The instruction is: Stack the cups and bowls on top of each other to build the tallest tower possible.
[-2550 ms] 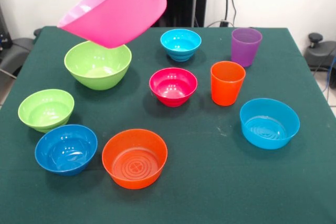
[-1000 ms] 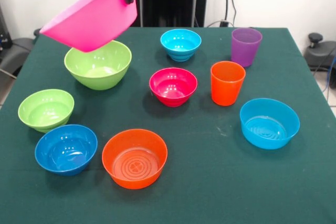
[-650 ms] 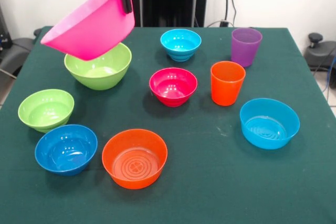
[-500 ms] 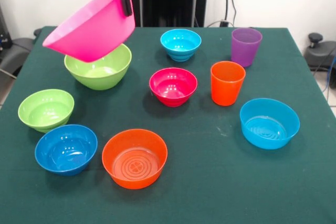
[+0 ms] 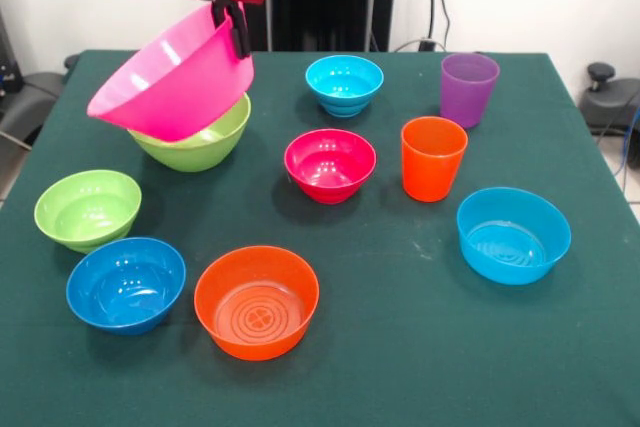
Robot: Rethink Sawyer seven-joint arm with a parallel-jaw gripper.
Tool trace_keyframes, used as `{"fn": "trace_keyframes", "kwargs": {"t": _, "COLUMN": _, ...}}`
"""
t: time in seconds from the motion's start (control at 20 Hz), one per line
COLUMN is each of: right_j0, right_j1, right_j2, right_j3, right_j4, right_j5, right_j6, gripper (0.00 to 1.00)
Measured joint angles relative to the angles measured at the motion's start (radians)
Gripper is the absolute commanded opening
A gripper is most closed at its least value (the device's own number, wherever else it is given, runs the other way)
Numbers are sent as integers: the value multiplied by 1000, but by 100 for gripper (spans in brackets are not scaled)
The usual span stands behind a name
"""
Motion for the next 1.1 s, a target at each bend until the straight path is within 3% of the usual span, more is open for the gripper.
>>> {"fn": "trace_keyframes", "kwargs": {"t": 0.55, "right_j0": -56, "right_j1": 45, "right_j2": 51, "right_j3": 41, "right_j4": -43, "right_j5": -55, "right_j6": 0, "gripper": 0}}
{"fn": "trace_keyframes", "kwargs": {"t": 1.1, "right_j0": -96, "right_j1": 29, "right_j2": 73, "right_j3": 84, "right_j4": -60, "right_j5": -55, "right_j6": 0, "gripper": 0}}
